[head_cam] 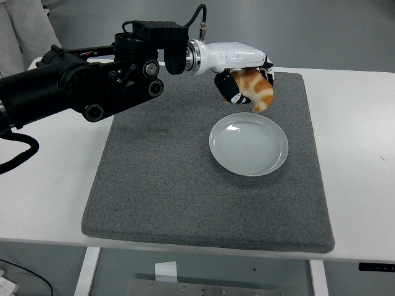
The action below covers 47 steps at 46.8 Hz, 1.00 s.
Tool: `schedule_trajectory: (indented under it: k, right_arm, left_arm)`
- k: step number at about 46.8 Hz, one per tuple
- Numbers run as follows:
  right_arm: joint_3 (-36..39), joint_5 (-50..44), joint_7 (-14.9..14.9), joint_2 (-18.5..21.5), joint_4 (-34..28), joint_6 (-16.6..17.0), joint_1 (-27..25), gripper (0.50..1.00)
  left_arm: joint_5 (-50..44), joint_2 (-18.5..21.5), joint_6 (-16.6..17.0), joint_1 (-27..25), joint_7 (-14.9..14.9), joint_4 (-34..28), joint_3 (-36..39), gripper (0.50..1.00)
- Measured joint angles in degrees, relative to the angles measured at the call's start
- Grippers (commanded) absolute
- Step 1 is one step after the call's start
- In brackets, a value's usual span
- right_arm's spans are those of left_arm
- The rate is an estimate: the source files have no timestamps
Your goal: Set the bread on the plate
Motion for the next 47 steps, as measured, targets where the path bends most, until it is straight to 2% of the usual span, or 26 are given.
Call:
schedule_trajectory:
  k: [13,19,25,36,47]
  right_arm:
    - [0.0,0.0,0.0,0.0,0.0,0.0,0.0,0.932]
    - [0.0,0.0,0.0,0.0,0.0,0.0,0.0,0.932]
    - [0.0,0.0,0.0,0.0,0.0,0.0,0.0,0.932]
    - [0.0,0.0,0.0,0.0,0.0,0.0,0.0,0.932]
    - [0.0,0.0,0.0,0.0,0.0,0.0,0.0,0.932]
  left_arm:
    - [0.5,-0.7,0.5,1.6,-0.5,1.5,0.7,0.500]
    - [1.1,-3.3,0.7,4.0,-0.5,1.5,1.3,0.500]
    - [2.4,-3.9,1.0,5.4,-0.4,3.1,1.3,0.500]
    - [4.4,-5.2,1.9,6.6,-0.4,5.9,1.5,0.500]
    - [4.9,-8.5,3.7,7.7,-0.4,8.9,4.4,0.500]
